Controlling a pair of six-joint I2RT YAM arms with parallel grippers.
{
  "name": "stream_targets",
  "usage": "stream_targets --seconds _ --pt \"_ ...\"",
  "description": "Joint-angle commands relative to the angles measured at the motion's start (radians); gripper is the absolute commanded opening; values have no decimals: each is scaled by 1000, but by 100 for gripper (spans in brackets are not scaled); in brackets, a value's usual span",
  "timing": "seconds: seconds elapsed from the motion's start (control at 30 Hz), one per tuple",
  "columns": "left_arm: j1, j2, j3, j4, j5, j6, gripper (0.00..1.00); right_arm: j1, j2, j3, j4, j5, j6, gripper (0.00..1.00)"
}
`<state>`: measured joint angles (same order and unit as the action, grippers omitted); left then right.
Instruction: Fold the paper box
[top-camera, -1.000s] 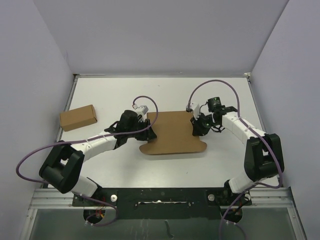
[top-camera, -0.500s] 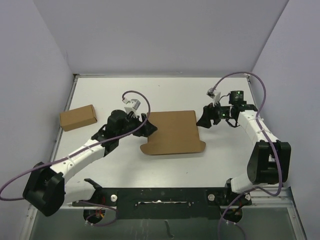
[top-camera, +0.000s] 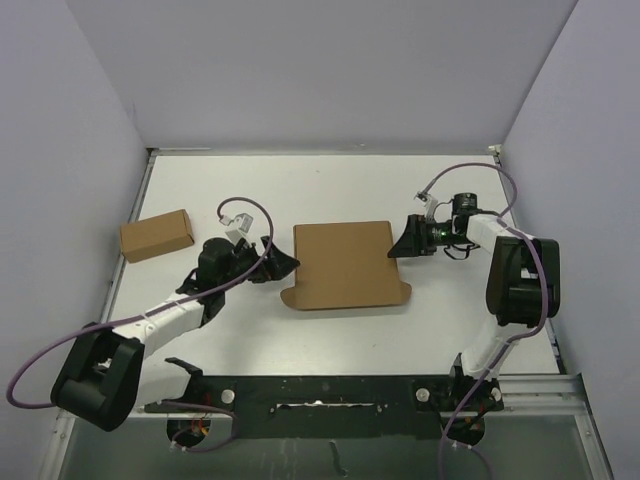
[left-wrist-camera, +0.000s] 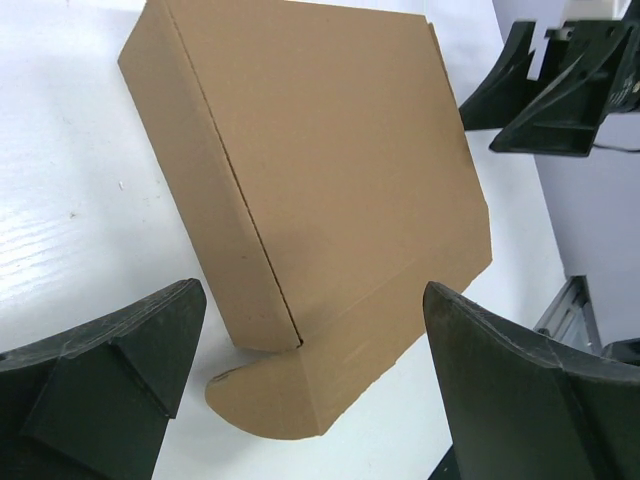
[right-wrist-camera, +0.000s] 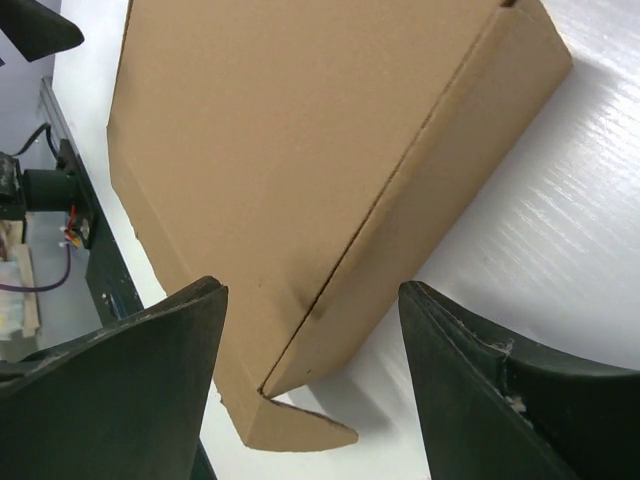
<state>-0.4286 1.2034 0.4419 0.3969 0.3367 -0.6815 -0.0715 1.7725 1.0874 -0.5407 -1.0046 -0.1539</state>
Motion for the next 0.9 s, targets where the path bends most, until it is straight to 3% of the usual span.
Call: stream_targets --seconds 0.0,0.47,0.87 --pt "53 59 -7 151 69 -91 91 -7 48 19 35 -49 55 69" --pt "88 247 -13 279 110 -214 97 -66 170 30 16 -79 92 35" --pt "75 361 -29 446 122 -330 98 -92 222 31 1 -58 91 28"
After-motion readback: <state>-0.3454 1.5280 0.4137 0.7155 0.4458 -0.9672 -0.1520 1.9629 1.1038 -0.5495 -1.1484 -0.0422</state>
